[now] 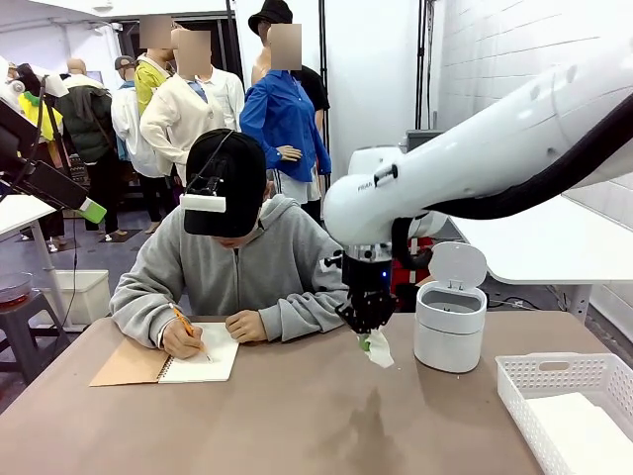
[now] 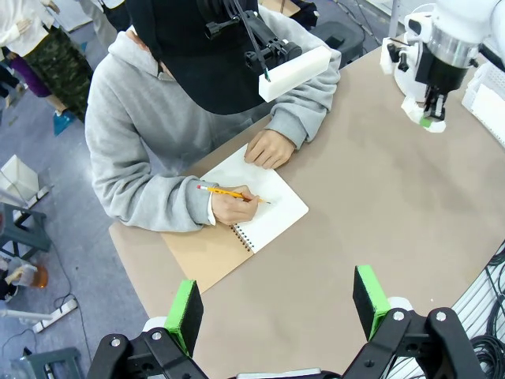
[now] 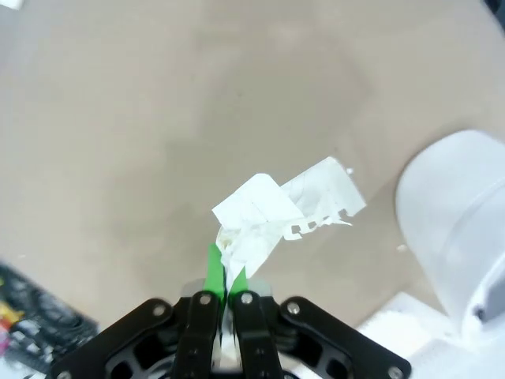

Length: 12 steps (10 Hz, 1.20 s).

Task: Sort the paper based on its condition.
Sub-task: If a person hands you a paper, place it in the Organizing basket , and if it's crumpled, put it in the Trash can.

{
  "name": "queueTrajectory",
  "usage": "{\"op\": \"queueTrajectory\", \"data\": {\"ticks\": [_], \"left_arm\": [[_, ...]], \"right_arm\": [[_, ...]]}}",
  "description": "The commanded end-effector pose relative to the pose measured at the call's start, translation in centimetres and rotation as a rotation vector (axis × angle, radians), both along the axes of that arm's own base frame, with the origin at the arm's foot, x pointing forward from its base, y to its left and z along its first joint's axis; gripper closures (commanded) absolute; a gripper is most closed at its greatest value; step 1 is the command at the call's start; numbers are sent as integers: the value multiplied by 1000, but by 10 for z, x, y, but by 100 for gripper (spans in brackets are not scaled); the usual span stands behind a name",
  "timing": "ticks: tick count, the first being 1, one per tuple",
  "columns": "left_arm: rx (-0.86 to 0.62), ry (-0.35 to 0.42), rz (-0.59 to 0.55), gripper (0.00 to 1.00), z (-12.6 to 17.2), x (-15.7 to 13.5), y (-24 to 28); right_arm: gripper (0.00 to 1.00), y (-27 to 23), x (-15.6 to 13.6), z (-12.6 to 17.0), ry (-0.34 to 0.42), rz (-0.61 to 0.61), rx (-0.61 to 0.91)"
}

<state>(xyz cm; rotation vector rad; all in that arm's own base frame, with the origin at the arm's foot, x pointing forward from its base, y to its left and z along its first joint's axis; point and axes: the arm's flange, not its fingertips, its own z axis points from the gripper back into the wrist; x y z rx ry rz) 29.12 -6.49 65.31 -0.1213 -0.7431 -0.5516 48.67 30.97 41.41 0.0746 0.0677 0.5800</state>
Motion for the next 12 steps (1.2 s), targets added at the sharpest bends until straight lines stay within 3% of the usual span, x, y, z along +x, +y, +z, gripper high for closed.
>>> {"op": "queueTrajectory", "data": {"ticks": [1, 3, 6, 8, 10, 12], "left_arm": [[-1, -4, 1, 0, 0, 0, 0], [-1, -4, 1, 0, 0, 0, 0], [-1, -4, 1, 0, 0, 0, 0], [-1, -4, 1, 0, 0, 0, 0], [-1, -4, 1, 0, 0, 0, 0], [-1, -4, 1, 0, 0, 0, 0]], "right_arm": [[100, -10, -12, 21, -35, 21, 27], [100, -27, -17, 66, -122, 30, 50], [100, -53, -13, 103, -161, 24, -3], [100, -78, 9, 112, -158, -18, -29], [100, -93, 22, 114, -239, -91, -102], [100, -104, 40, 107, -249, -129, -145]]}}
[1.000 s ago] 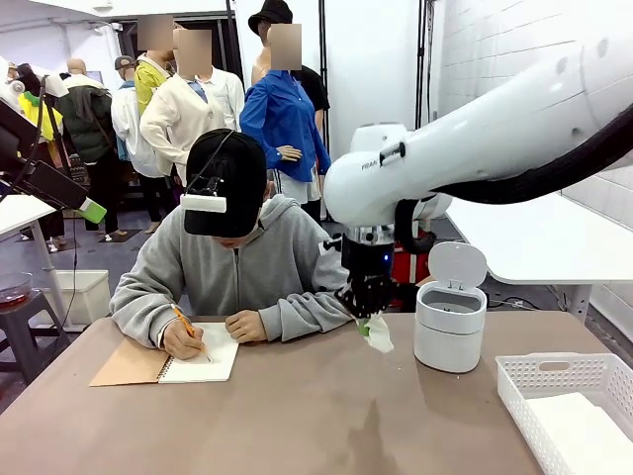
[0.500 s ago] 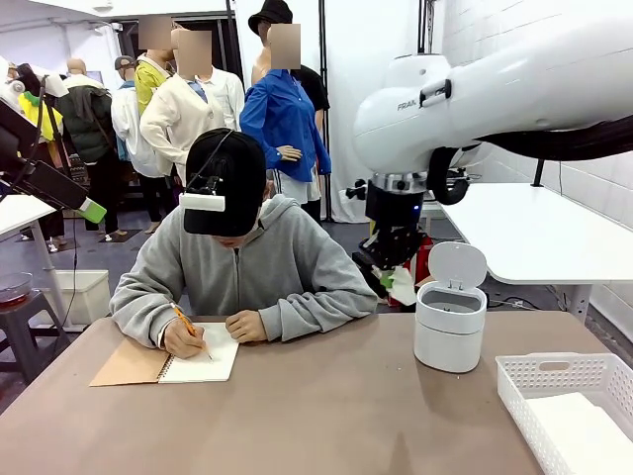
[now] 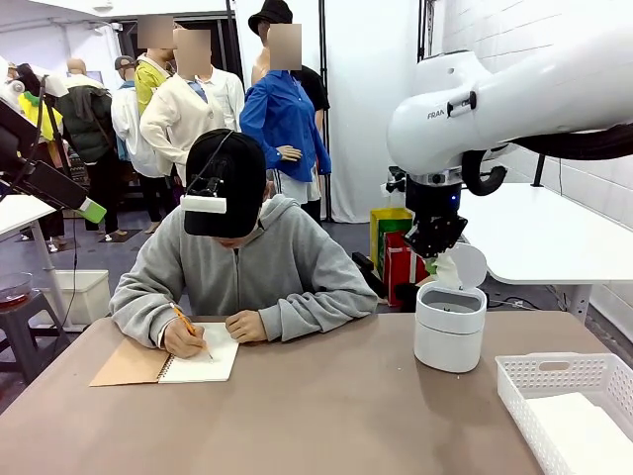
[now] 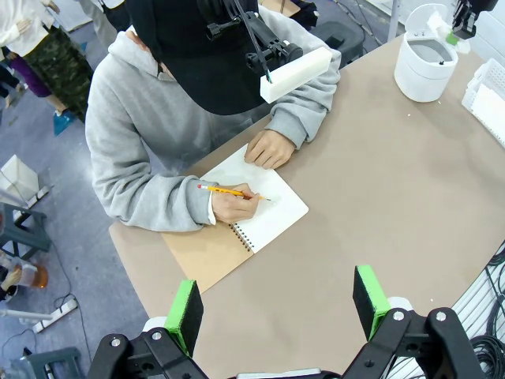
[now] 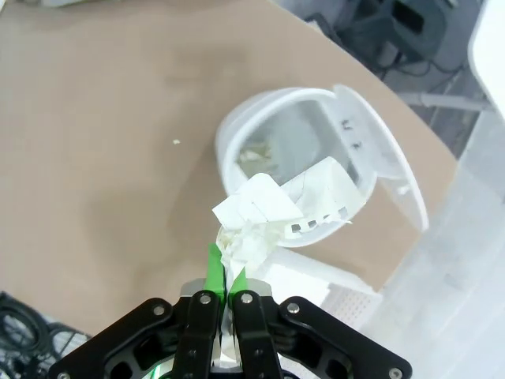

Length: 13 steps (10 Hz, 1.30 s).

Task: Sort the paper based on its condition.
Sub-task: If a person hands you a paper, place it in the Organizing basket , and if it's crumpled, put it in the Trash can.

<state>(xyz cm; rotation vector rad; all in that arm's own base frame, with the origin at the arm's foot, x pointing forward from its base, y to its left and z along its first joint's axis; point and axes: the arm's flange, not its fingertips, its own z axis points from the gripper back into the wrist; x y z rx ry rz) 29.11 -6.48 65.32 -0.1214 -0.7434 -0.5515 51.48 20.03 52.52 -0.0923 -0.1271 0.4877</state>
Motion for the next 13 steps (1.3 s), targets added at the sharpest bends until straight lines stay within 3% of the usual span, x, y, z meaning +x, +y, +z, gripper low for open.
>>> {"op": "queueTrajectory", "data": {"ticks": [1, 5, 10, 11, 13], "left_arm": [[-1, -3, 1, 0, 0, 0, 0], [-1, -3, 1, 0, 0, 0, 0], [-1, -3, 1, 0, 0, 0, 0], [-1, -3, 1, 0, 0, 0, 0], [-1, -3, 1, 0, 0, 0, 0]], "right_arm": [[100, 0, 27, -8, -33, -69, -40], [100, -12, 60, -26, -31, -120, -59], [100, -16, 58, -35, 3, -95, -42], [92, -15, 58, -36, 6, -93, -43], [56, -10, 61, -42, 3, -74, -54]]}}
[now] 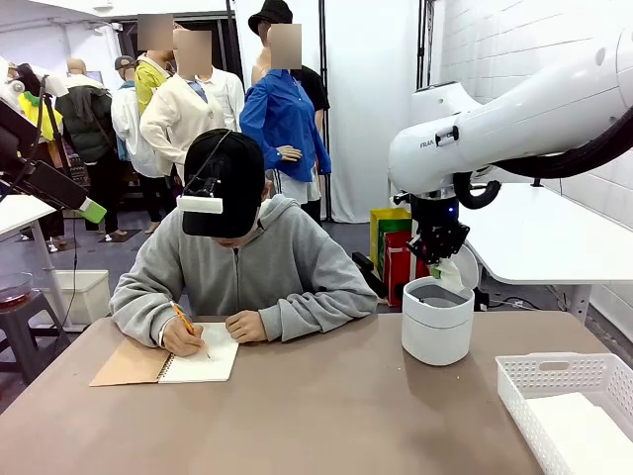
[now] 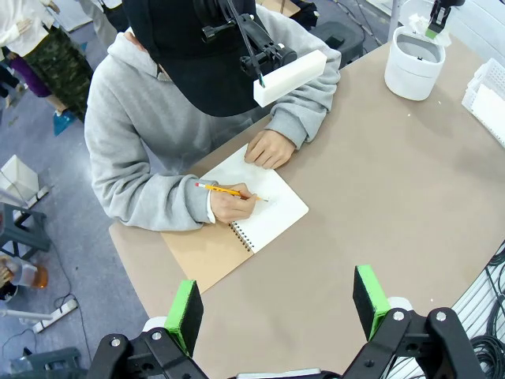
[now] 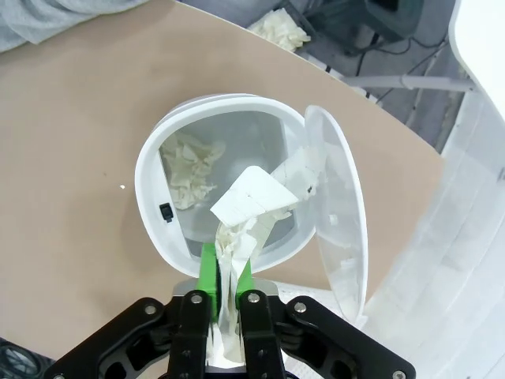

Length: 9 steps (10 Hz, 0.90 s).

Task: Sort the paper based on its condition.
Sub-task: If a person hands you a paper, place it in the Organizing basket , and if it's crumpled, put it in the Trash can.

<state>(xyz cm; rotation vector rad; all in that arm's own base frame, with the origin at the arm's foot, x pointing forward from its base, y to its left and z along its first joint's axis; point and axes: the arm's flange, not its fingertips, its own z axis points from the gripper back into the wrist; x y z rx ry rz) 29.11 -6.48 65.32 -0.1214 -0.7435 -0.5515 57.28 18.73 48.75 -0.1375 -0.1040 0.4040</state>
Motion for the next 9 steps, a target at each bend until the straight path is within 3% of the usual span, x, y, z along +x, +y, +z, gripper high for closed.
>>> {"op": "queueTrajectory", "data": {"ticks": [1, 3, 9], "left_arm": [[-1, -3, 1, 0, 0, 0, 0], [-1, -3, 1, 0, 0, 0, 0], [-1, -3, 1, 0, 0, 0, 0]], "right_arm": [[38, 3, 3, -6, 4, 13, -13], [1, 5, 5, -9, 12, 17, -14], [0, 20, 15, -39, 81, 82, -84]]}}
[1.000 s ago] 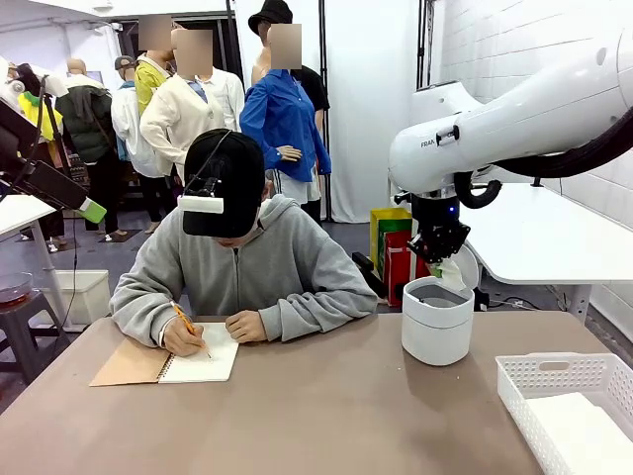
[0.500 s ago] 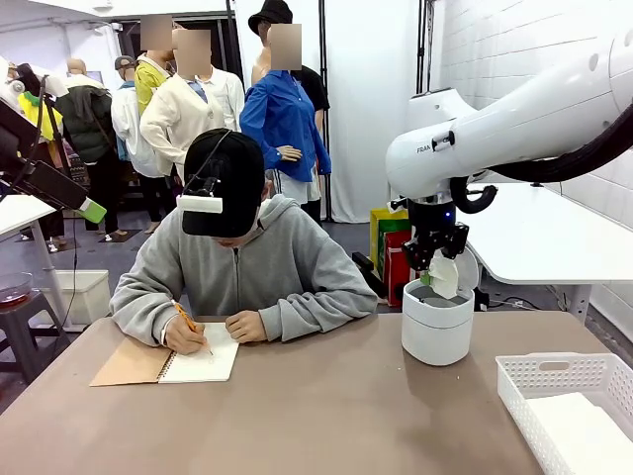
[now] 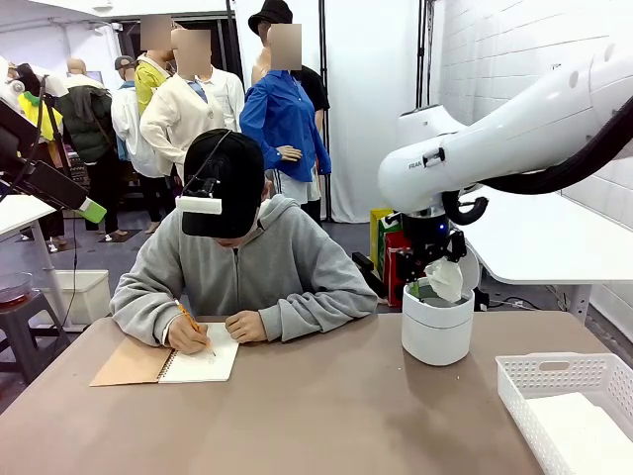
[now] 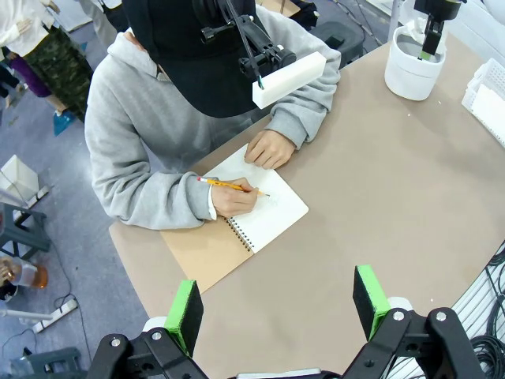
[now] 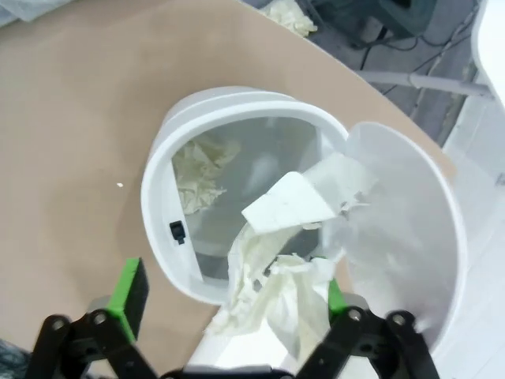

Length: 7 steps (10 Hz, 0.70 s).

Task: Sort the paper based on its condition.
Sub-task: If a person hands you a paper, place it in the Organizing basket , and if it's crumpled, put it in the Trash can.

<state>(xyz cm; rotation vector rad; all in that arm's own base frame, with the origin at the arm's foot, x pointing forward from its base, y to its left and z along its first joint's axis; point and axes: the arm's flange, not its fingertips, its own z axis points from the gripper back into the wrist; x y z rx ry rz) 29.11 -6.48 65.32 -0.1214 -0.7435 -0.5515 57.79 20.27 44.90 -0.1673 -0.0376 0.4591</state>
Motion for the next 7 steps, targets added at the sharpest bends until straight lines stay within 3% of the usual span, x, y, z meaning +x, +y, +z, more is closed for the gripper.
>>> {"op": "queueTrajectory", "data": {"ticks": [1, 7], "left_arm": [[-1, -3, 1, 0, 0, 0, 0], [-1, -3, 1, 0, 0, 0, 0]], "right_arm": [[0, 8, 8, -4, 26, 49, -40], [0, 31, 0, -50, 152, 185, -133]]}}
